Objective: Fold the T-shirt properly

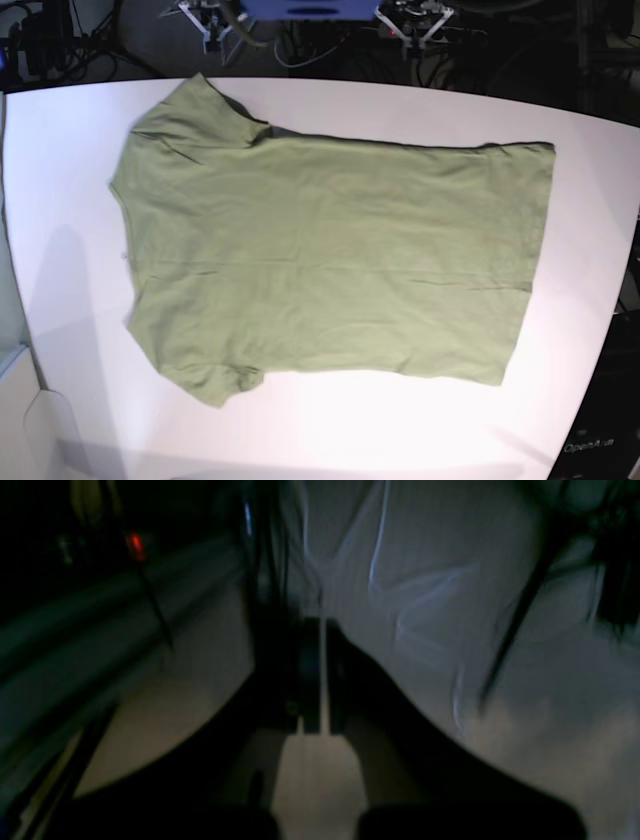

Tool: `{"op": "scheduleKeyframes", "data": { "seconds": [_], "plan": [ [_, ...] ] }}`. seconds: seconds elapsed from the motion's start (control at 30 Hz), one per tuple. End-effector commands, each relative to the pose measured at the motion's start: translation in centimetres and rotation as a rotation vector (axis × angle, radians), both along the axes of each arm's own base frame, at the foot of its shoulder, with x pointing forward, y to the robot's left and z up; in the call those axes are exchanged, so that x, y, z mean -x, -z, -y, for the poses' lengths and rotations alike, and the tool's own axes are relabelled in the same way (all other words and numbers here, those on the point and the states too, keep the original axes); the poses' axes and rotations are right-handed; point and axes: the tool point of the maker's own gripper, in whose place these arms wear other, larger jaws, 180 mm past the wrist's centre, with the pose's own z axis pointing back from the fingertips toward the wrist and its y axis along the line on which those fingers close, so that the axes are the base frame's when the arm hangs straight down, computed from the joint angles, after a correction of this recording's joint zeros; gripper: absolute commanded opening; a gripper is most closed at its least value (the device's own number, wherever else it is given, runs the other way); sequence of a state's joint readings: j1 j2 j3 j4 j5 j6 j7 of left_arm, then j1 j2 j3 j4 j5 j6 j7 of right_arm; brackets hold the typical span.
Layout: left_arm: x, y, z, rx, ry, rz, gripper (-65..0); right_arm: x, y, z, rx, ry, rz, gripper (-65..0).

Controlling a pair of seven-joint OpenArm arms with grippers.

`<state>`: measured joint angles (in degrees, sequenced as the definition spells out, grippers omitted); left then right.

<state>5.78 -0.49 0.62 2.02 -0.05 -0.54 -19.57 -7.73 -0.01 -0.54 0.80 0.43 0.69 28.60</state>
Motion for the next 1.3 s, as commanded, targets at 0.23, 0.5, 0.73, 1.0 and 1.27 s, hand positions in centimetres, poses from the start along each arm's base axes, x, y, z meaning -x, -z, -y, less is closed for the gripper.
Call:
{"op": "scheduleKeyframes", "data": {
  "seconds": [0.23,0.5,0.73,1.0,1.27],
  "plan": [
    [4.7,-5.3,-3.9,-0.072,0.038,0.372,-64.9,5.1,-5.3,2.1,0.062,-0.024,0.313,-65.0],
    [8.5,-10.4,-3.7,-0.072,0.054,0.578,-64.9,7.5,-9.8,2.9,0.084,-0.039,0.502,-65.0],
    [10.1,-11.9,-3.6,-0.071,0.052,0.602,-64.9,8.6,-12.0,4.0,0.109,-0.062,0.567,-65.0],
    [8.0,-16.2,-3.8,-0.067,0.064,0.792,-64.7,7.0,-17.4,4.5,0.132,-0.108,0.763,-65.0],
    [3.6,-27.8,-5.5,-0.074,-0.058,1.087,-49.0,3.9,-24.1,5.3,0.182,-0.149,0.912,-65.0]
  ]
}}
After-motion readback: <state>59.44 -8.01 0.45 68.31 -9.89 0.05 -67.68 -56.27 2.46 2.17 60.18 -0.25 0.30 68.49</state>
